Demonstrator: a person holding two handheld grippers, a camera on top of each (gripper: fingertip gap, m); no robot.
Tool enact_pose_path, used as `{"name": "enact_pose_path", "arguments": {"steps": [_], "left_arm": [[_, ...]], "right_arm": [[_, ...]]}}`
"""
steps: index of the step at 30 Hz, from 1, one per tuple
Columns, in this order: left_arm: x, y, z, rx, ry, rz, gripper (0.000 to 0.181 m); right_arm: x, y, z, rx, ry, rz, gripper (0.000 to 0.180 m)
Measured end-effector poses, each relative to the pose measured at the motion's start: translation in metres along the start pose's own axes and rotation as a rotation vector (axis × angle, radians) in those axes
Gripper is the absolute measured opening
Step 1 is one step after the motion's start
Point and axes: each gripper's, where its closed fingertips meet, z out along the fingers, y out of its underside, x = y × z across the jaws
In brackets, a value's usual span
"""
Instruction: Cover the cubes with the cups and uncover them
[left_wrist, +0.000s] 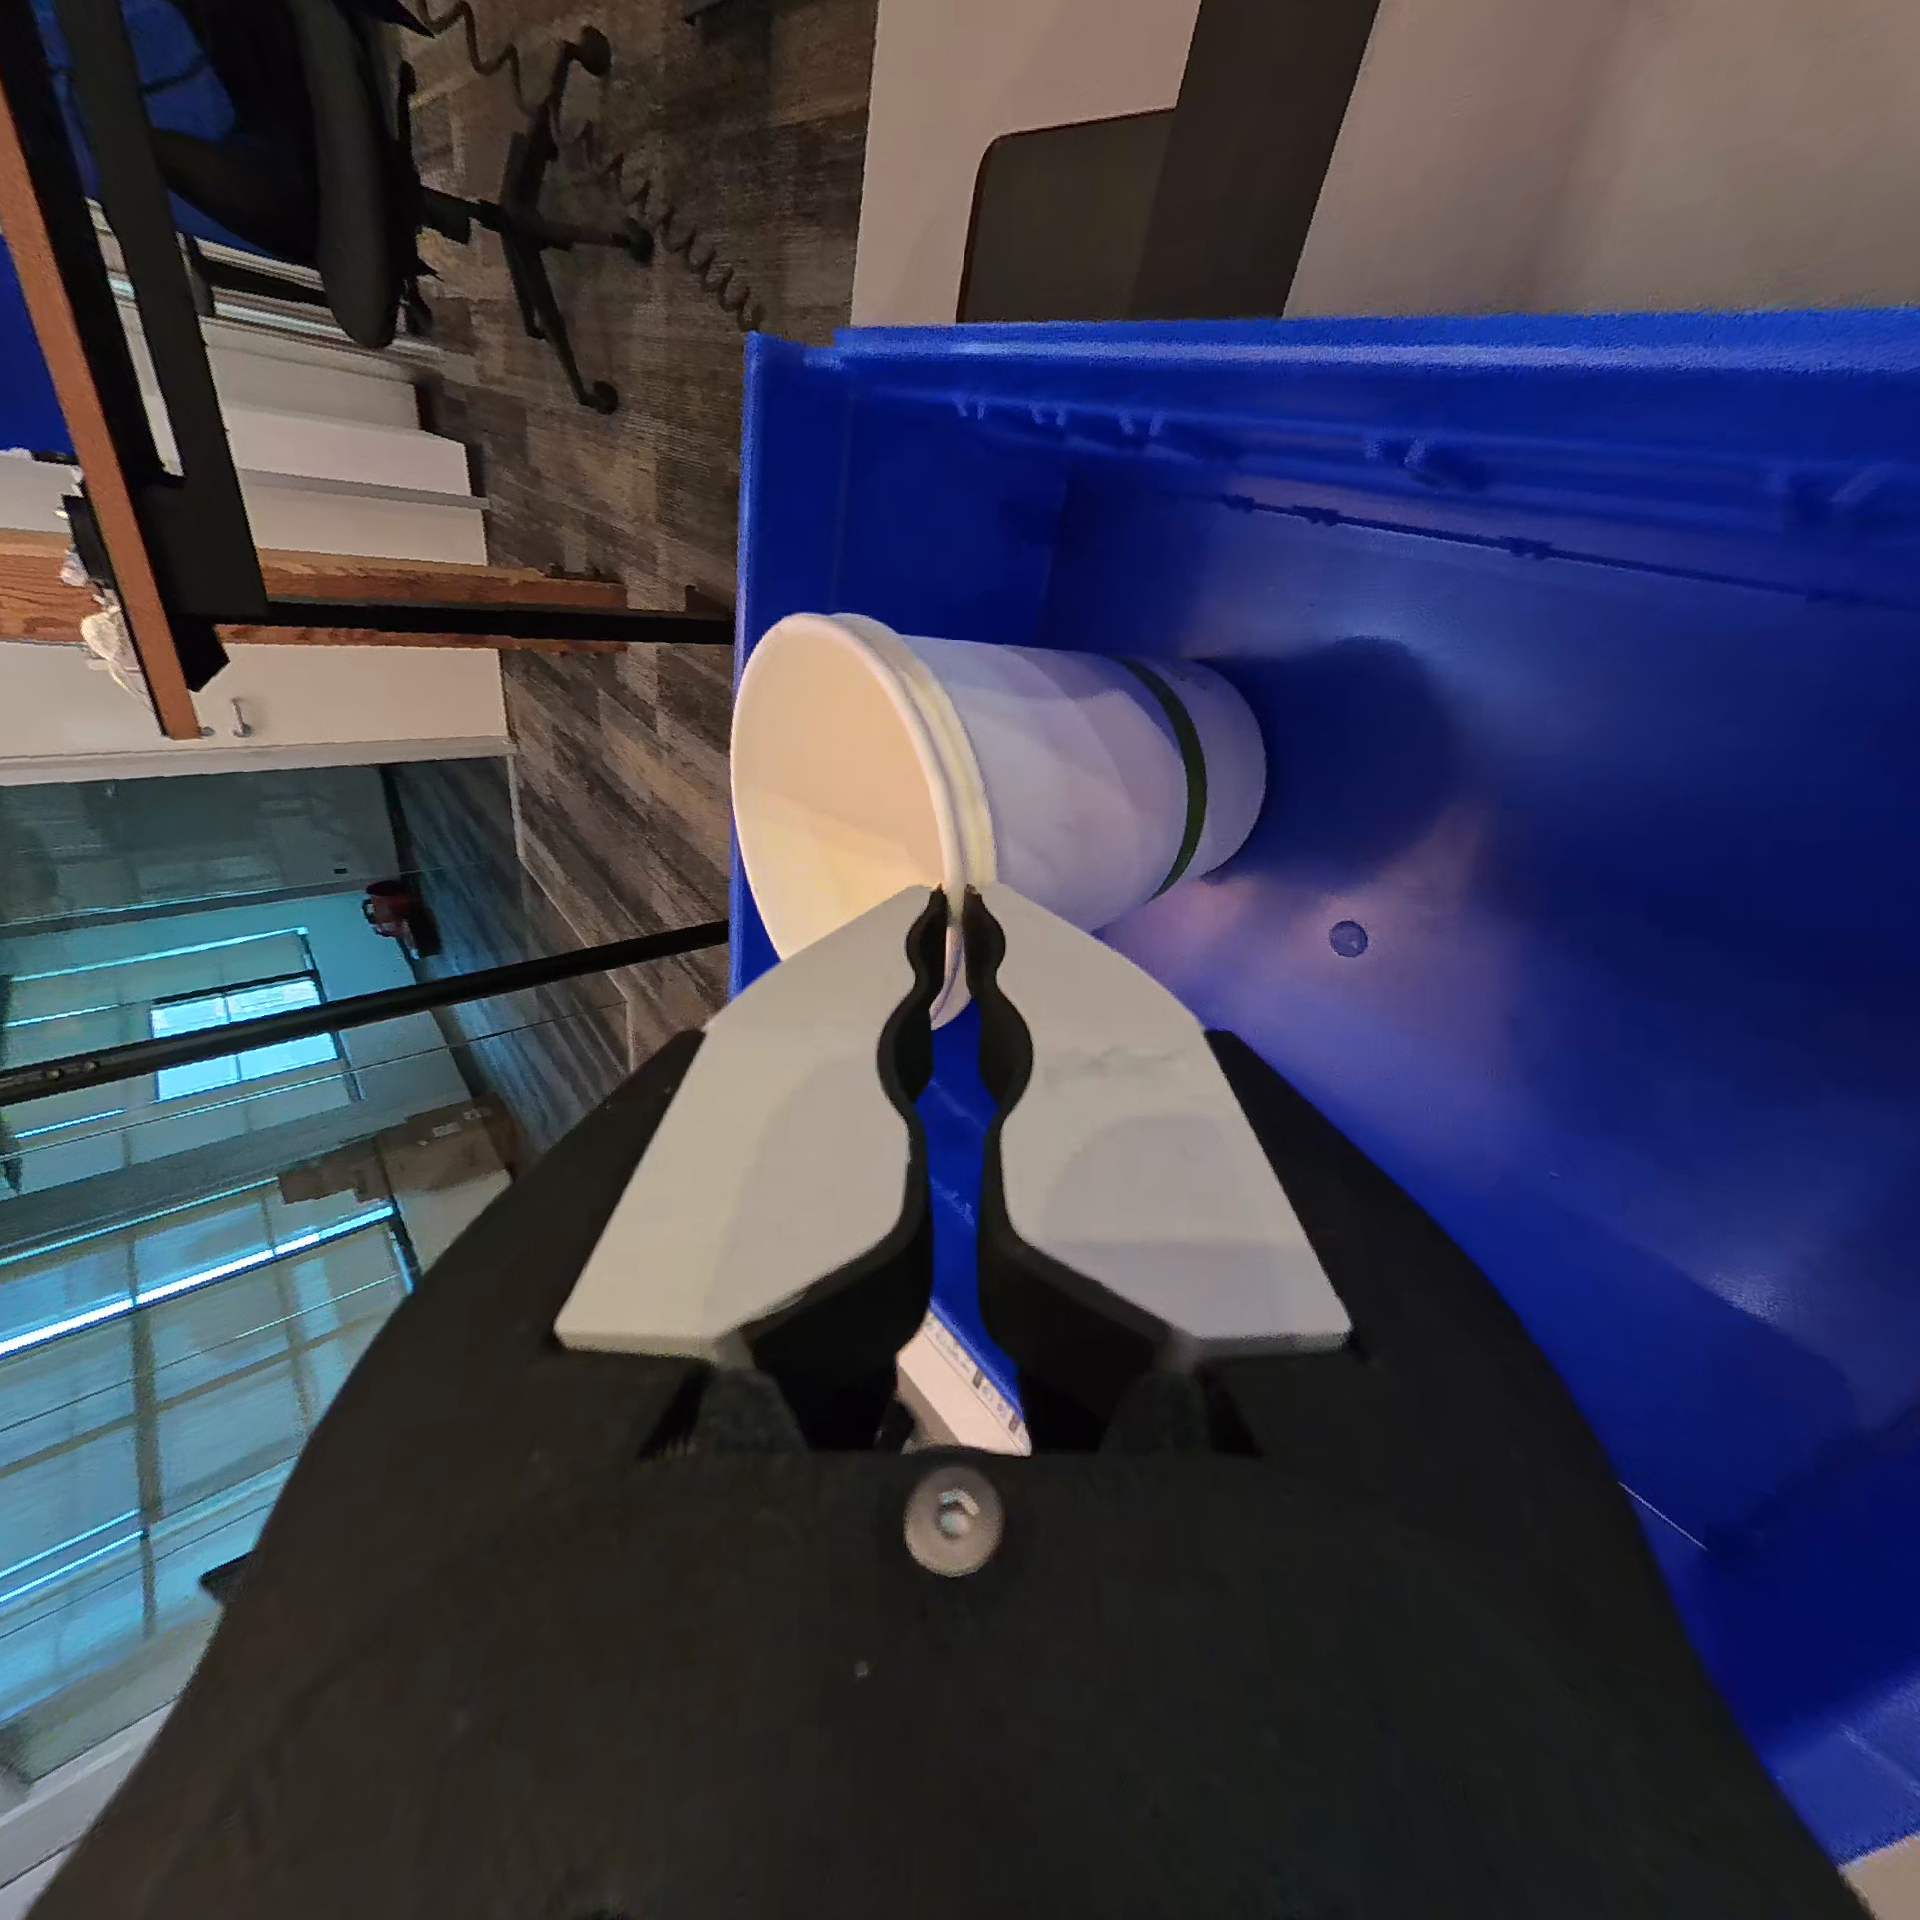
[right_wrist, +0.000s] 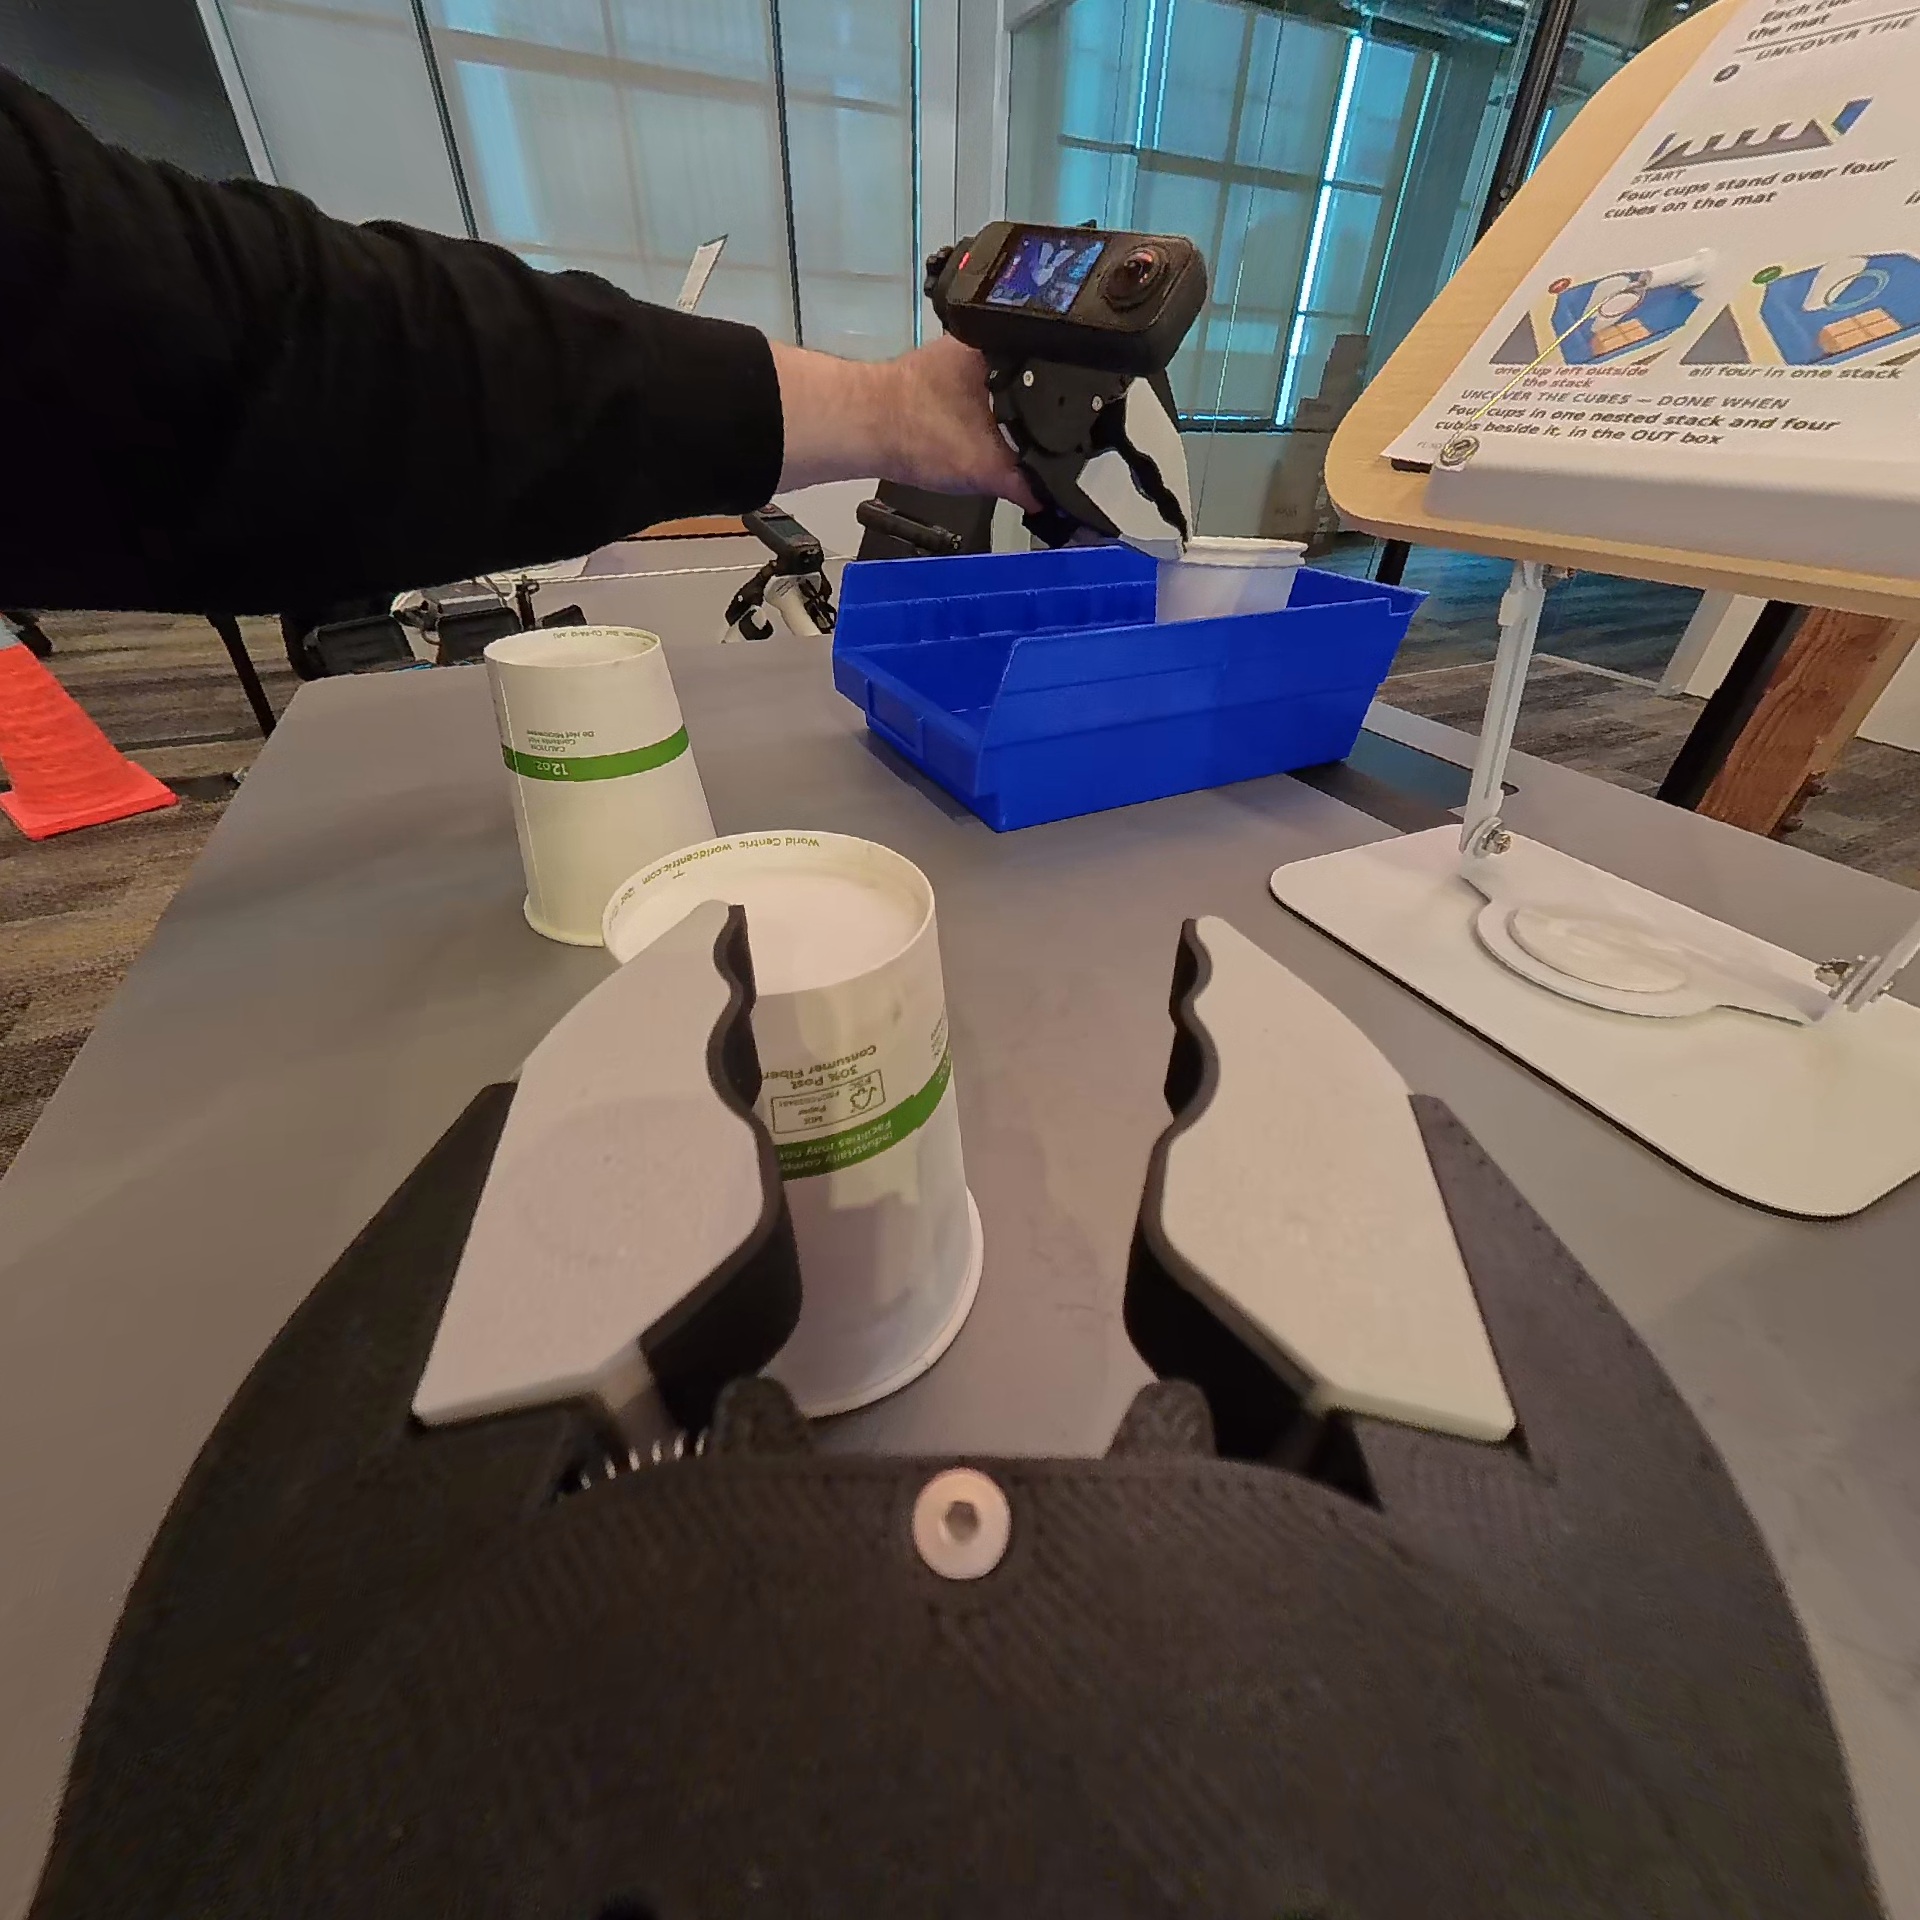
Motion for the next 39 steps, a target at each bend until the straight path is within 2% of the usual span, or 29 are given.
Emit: {"name": "enact_pose_path", "arguments": {"steps": [21, 39], "left_arm": [[-0.024, -0.015, -0.034, 0.0, -0.173, 0.033, 0.003], [-0.073, -0.03, -0.119, 0.044, -0.348, 0.029, 0.003]], "right_arm": [[-0.002, -0.002, -0.001, -0.003, 0.007, -0.022, 0.076], [-0.004, -0.008, -0.002, 0.012, 0.022, -0.055, 0.078]]}}
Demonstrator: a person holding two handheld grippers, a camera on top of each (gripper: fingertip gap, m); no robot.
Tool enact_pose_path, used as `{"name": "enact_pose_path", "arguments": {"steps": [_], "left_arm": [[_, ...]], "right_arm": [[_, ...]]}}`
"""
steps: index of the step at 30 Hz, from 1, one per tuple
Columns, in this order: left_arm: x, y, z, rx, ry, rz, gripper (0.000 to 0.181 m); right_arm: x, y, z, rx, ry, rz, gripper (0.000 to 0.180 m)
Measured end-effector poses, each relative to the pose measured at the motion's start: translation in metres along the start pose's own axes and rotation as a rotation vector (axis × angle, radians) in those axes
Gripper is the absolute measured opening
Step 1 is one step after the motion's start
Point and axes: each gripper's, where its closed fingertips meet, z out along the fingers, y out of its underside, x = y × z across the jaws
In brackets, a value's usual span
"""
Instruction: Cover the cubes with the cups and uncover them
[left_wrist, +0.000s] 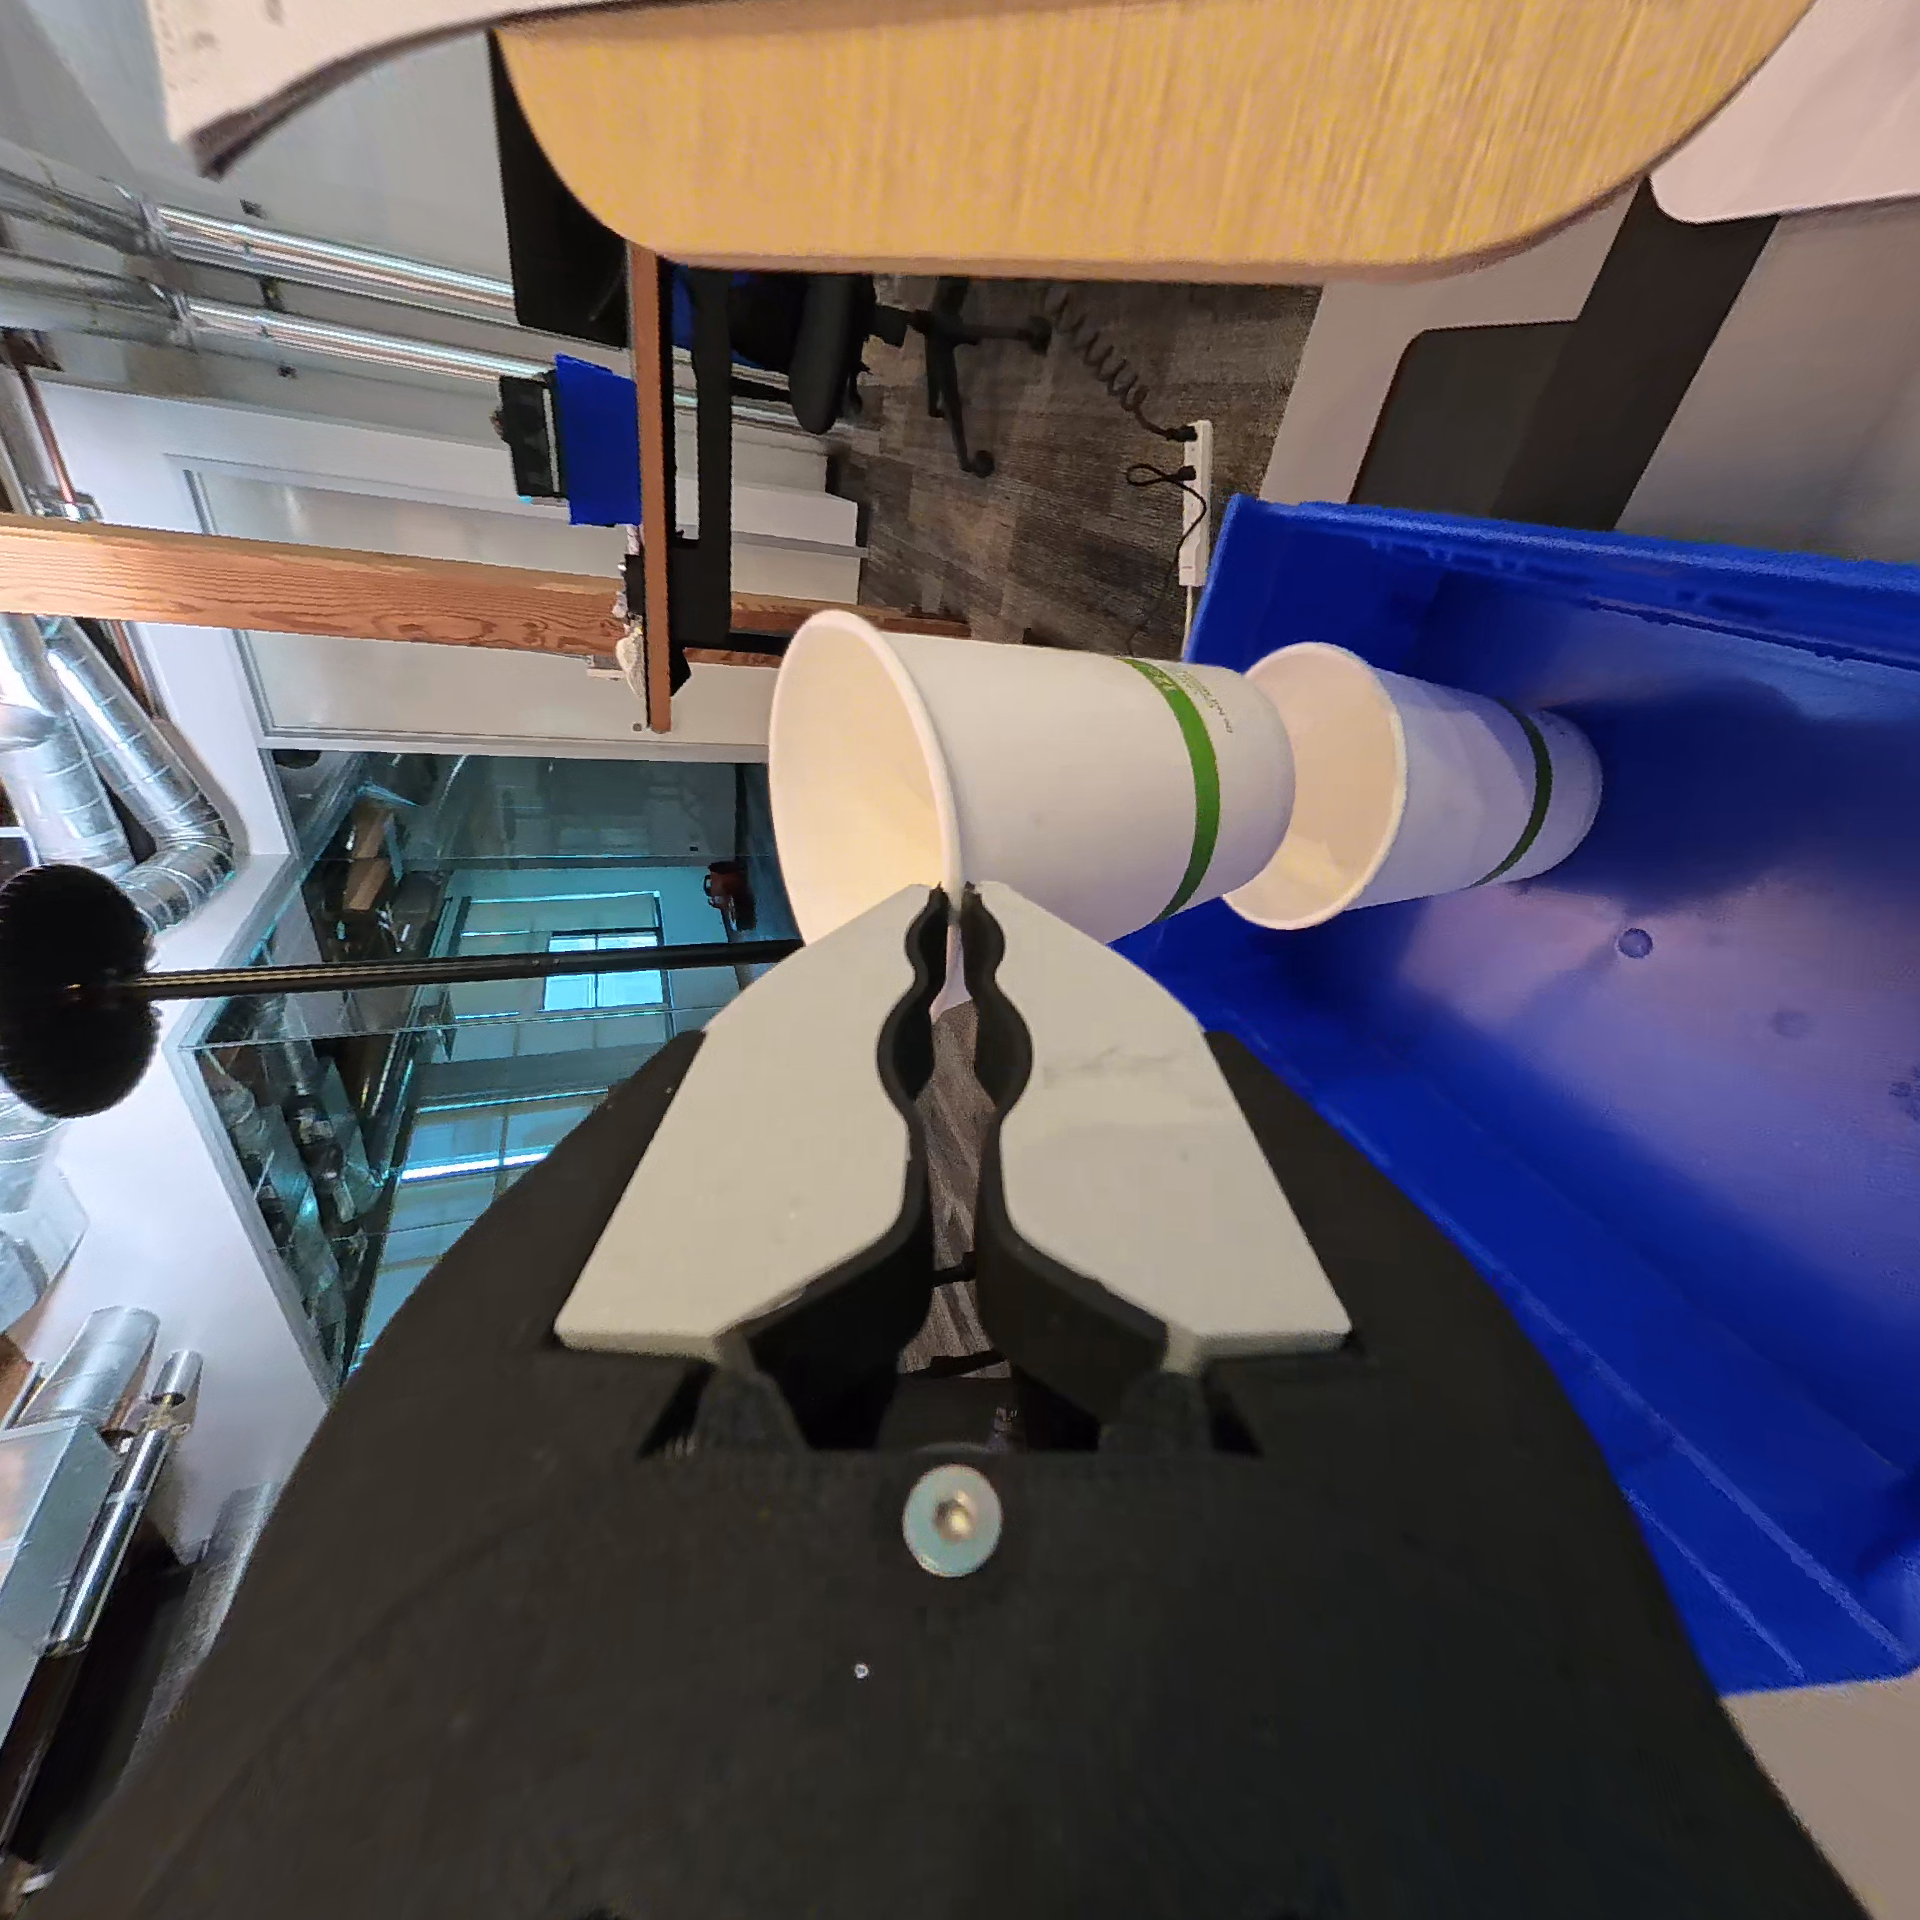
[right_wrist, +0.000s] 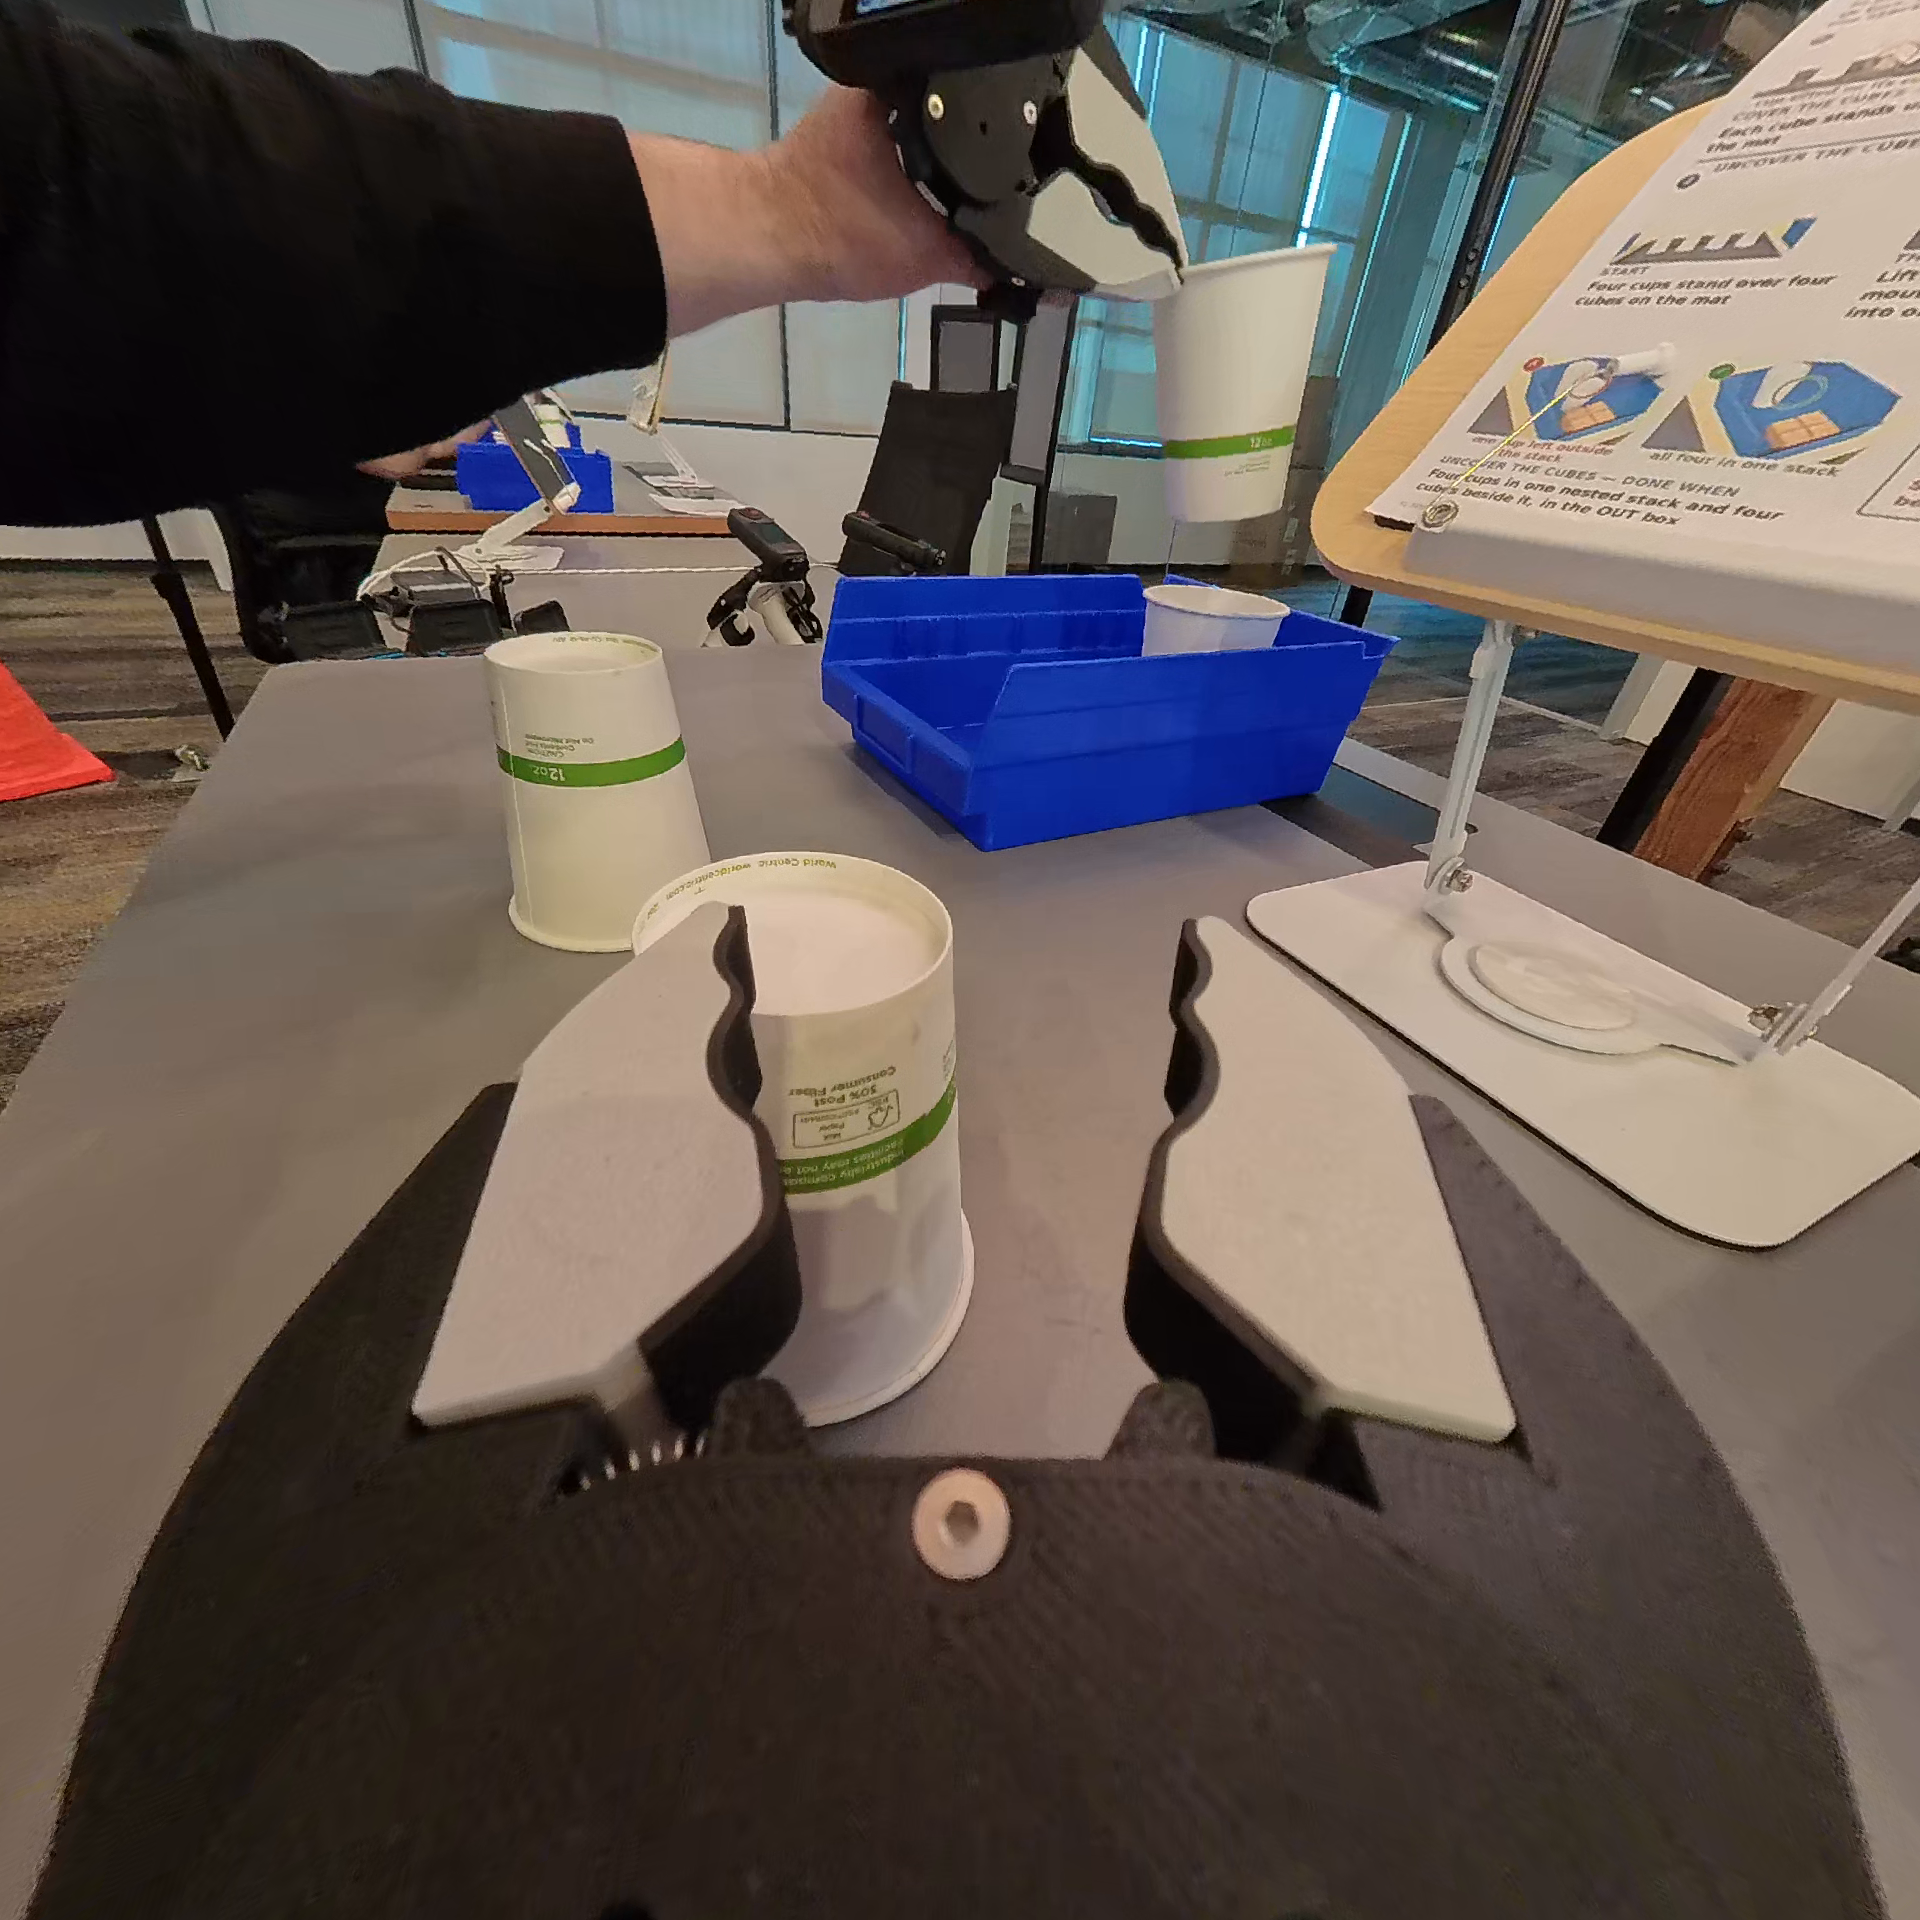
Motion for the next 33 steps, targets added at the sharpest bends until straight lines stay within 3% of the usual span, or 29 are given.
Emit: {"name": "enact_pose_path", "arguments": {"steps": [16, 33], "left_arm": [[-0.032, -0.026, -0.085, 0.108, -0.089, -0.132, 0.002], [0.015, -0.099, -0.169, 0.259, -0.037, -0.18, 0.003]], "right_arm": [[-0.007, -0.01, -0.004, 0.025, 0.012, -0.054, 0.079], [-0.017, -0.031, -0.006, 0.083, 0.016, -0.101, 0.085]]}}
